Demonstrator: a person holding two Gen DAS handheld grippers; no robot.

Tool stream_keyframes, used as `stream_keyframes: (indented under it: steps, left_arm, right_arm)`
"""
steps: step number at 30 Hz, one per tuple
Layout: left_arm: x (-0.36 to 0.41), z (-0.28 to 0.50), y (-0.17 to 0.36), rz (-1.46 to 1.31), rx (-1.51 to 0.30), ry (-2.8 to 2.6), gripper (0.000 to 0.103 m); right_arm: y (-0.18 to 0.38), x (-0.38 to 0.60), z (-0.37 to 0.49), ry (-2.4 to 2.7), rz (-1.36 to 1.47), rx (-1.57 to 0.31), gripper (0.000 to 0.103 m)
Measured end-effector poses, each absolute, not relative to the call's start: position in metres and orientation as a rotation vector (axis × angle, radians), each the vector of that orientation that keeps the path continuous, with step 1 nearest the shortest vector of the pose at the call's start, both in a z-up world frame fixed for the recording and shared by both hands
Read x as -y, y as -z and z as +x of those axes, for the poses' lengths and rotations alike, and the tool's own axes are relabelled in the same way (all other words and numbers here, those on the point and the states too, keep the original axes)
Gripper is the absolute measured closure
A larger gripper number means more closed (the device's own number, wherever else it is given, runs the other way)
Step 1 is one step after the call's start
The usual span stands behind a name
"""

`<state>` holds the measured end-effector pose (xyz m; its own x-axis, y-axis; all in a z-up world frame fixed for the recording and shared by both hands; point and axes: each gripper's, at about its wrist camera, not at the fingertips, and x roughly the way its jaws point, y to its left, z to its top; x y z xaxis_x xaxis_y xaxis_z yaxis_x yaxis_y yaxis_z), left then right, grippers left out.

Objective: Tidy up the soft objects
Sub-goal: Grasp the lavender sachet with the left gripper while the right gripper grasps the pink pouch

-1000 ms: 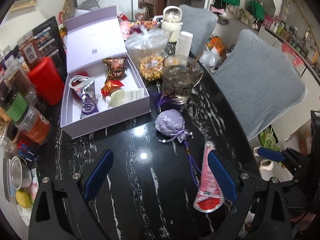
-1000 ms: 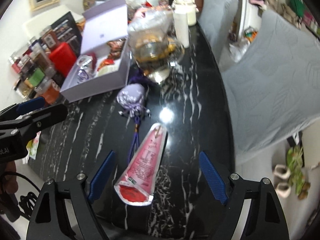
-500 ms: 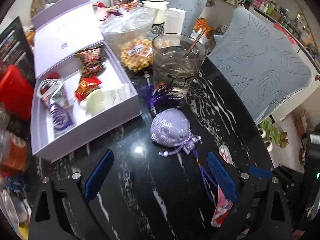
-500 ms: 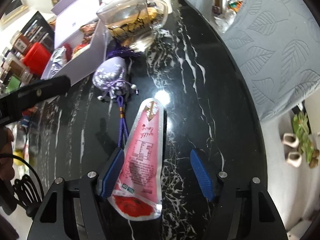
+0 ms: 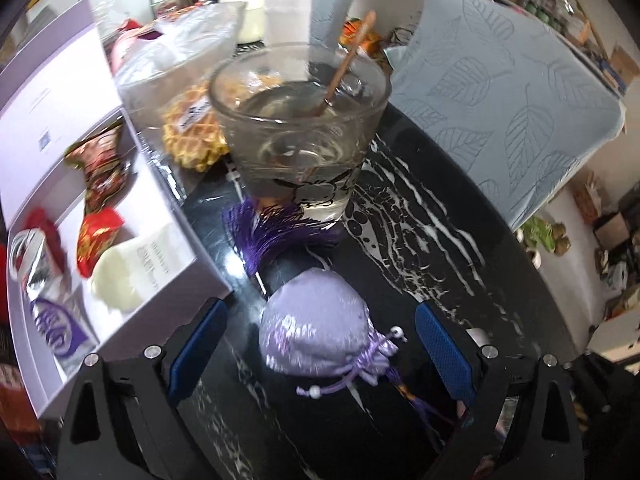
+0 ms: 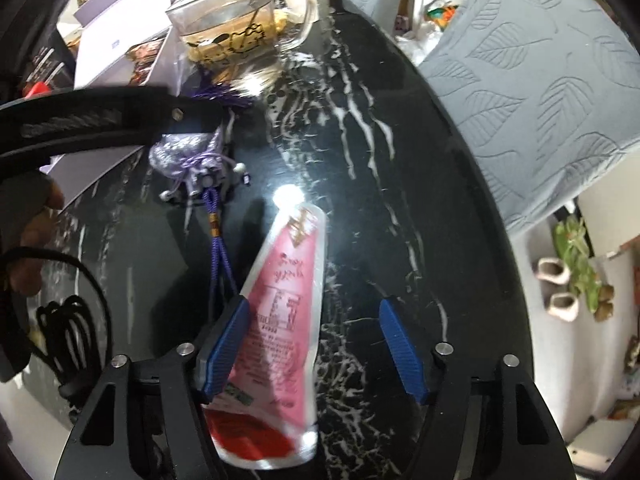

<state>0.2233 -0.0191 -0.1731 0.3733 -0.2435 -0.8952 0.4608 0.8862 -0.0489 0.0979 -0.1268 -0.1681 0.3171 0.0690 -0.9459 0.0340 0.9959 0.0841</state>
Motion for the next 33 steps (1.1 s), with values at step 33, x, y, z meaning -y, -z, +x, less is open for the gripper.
stream_keyframes:
  steps: [33]
  left_arm:
    - [0.014, 0.111, 0.181, 0.220, -1.284, 0.439, 0.047]
  right_arm:
    - [0.159, 0.179, 0.064, -0.052, 0.105, -1.262, 0.016]
